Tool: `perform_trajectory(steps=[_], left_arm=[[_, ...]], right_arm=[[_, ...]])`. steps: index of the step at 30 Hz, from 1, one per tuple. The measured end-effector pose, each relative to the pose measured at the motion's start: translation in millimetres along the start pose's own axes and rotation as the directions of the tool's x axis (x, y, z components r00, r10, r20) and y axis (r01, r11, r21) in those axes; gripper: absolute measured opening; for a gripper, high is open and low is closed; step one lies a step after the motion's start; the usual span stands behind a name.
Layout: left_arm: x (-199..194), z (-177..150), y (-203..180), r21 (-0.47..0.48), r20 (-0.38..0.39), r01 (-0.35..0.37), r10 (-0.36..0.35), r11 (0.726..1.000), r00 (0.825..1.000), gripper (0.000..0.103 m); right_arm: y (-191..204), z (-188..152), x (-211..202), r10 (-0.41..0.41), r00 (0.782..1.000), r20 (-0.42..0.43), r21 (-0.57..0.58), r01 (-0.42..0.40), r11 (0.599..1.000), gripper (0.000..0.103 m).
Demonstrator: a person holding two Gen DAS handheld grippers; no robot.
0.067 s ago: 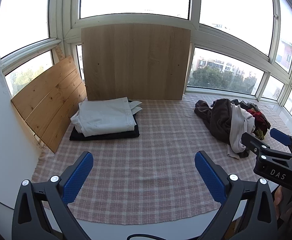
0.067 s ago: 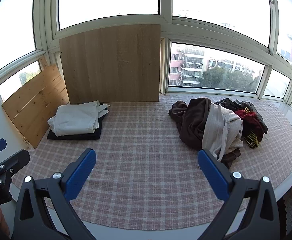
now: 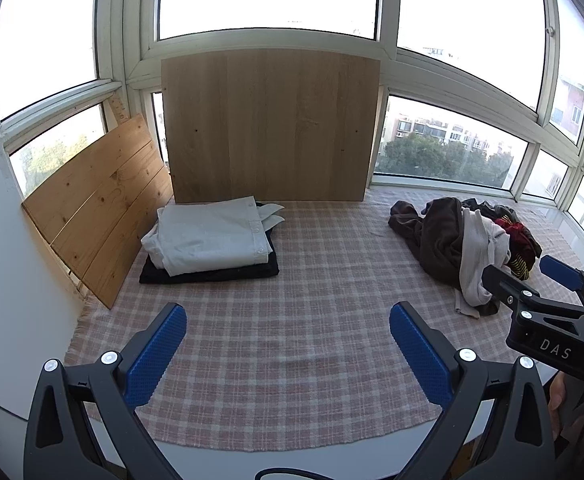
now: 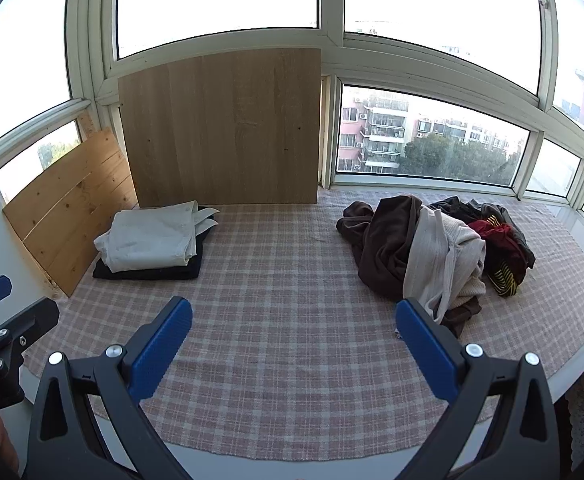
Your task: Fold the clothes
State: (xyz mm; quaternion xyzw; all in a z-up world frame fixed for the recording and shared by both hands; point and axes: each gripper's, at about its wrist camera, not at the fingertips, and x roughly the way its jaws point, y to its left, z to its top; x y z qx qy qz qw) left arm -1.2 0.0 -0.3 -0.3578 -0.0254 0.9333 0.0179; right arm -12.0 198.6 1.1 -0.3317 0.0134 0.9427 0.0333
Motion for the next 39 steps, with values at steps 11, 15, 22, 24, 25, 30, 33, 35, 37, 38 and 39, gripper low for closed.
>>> perform_trajectory(steps=[11,15,22,24,25,30,33,35,37,38,39], left_arm=[[6,3,0,0.015,0.017,-0.010,0.010,1.000,1.000,0.103],[7,1,0,0.017,0.018,-0.008,0.007,1.000,1.000,0.103],[8,-1,1,0.021,0.019,-0.004,0.003,1.000,1.000,0.103],[8,-1,1,0.023,0.019,-0.002,0.002,1.000,1.000,0.103],[8,0,1,0.023,0.018,-0.002,0.001,1.000,1.000,0.103],[9,2,0,0.027,0.014,0.003,-0.003,1.000,1.000,0.103],[10,3,0,0.029,0.014,0.007,-0.007,1.000,1.000,0.103],[11,3,1,0.029,0.012,0.010,-0.010,1.000,1.000,0.103],[11,4,1,0.030,0.012,0.013,-0.013,0.999,1.000,0.103],[12,4,1,0.031,0.012,0.014,-0.014,0.999,1.000,0.103],[12,4,2,0.032,0.011,0.015,-0.015,0.999,1.000,0.103]], right_arm=[[-1,3,4,-0.003,1.000,0.006,-0.006,0.003,1.000,0.103],[1,1,7,-0.008,1.000,-0.001,-0.010,0.008,1.000,0.103],[1,2,8,-0.010,1.000,-0.004,-0.007,0.010,1.000,0.103],[1,2,7,-0.012,1.000,-0.002,-0.006,0.012,1.000,0.103],[1,2,7,-0.013,1.000,-0.001,-0.006,0.013,1.000,0.103],[0,4,8,-0.018,1.000,-0.004,-0.003,0.018,1.000,0.103],[-1,4,8,-0.021,1.000,-0.005,0.000,0.021,1.000,0.103],[-1,4,8,-0.024,1.000,-0.005,0.001,0.024,1.000,0.103],[0,4,9,-0.026,1.000,-0.005,0.003,0.026,1.000,0.103],[0,4,9,-0.028,1.000,-0.006,0.004,0.028,1.000,0.103],[0,4,9,-0.029,1.000,-0.006,0.005,0.029,1.000,0.103]])
